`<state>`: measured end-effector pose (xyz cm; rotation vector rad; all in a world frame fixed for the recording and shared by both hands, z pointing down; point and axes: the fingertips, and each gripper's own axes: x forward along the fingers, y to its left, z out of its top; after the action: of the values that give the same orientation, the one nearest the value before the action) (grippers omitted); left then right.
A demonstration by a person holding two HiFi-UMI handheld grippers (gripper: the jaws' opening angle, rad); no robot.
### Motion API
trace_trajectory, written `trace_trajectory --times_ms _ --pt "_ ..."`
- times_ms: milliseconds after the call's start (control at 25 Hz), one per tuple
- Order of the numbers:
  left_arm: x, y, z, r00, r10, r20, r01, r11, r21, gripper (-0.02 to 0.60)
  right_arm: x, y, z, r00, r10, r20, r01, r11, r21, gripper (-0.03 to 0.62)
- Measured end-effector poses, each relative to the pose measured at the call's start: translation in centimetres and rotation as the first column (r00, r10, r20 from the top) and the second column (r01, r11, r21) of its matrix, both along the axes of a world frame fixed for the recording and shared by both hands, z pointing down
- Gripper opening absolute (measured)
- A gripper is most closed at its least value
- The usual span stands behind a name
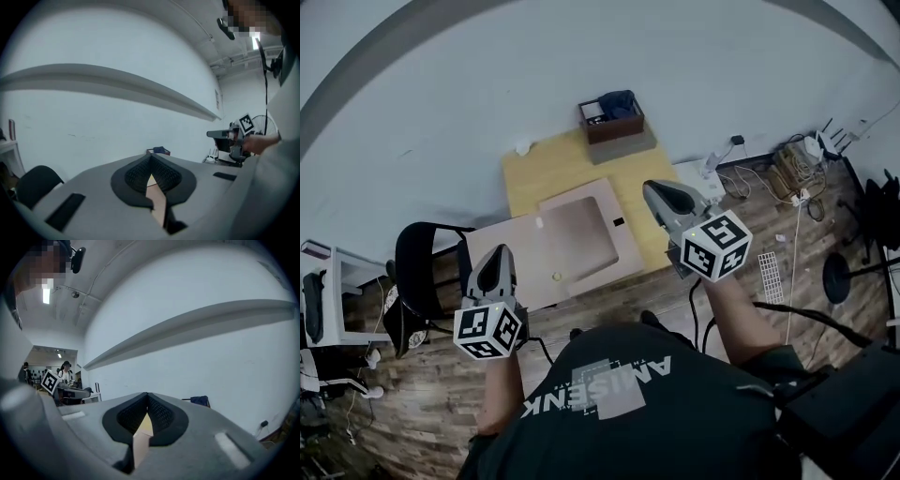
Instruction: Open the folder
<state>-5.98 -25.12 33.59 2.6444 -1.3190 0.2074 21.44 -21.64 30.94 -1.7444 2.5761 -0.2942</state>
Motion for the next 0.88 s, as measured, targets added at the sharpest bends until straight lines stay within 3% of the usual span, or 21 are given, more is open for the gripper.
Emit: trace_trajectory --times_ms 120,360,520,680,880 --pt "-1.0 -0.5 -1.0 0.998 -0.065 0.014 0.065 0.997 0.043 0.000 0.1 0.0 -0.4 0.999 0.020 -0.048 -0.019 1.000 0.012 0.005" --pt "-0.9 -0.9 -2.4 0.995 -0.104 0.009 0.103 0.990 0.098 0.000 0.3 -0.2 -0.7 0.995 0.057 -0.077 -0.056 0.998 0.024 0.005" --pt "-0.9 -1.2 -2.3 0.996 -0.089 0.016 0.087 0.993 0.083 0.000 -0.4 -0.8 -0.3 0.995 0.067 -0.078 -0.066 0.998 0.014 0.005" --pt "-1.0 -2.7 -2.0 0.989 -0.148 0.030 0.146 0.987 0.073 0.000 -0.6 -2.2 0.3 0.994 0.051 -0.097 -0.052 0.999 -0.001 0.005" --pt "-1.1 -2.5 -3.8 0.983 -0.173 0.055 0.163 0.974 0.158 0.000 -0.9 -2.5 0.6 0.996 0.042 -0.080 -0.043 0.999 -0.010 0.005"
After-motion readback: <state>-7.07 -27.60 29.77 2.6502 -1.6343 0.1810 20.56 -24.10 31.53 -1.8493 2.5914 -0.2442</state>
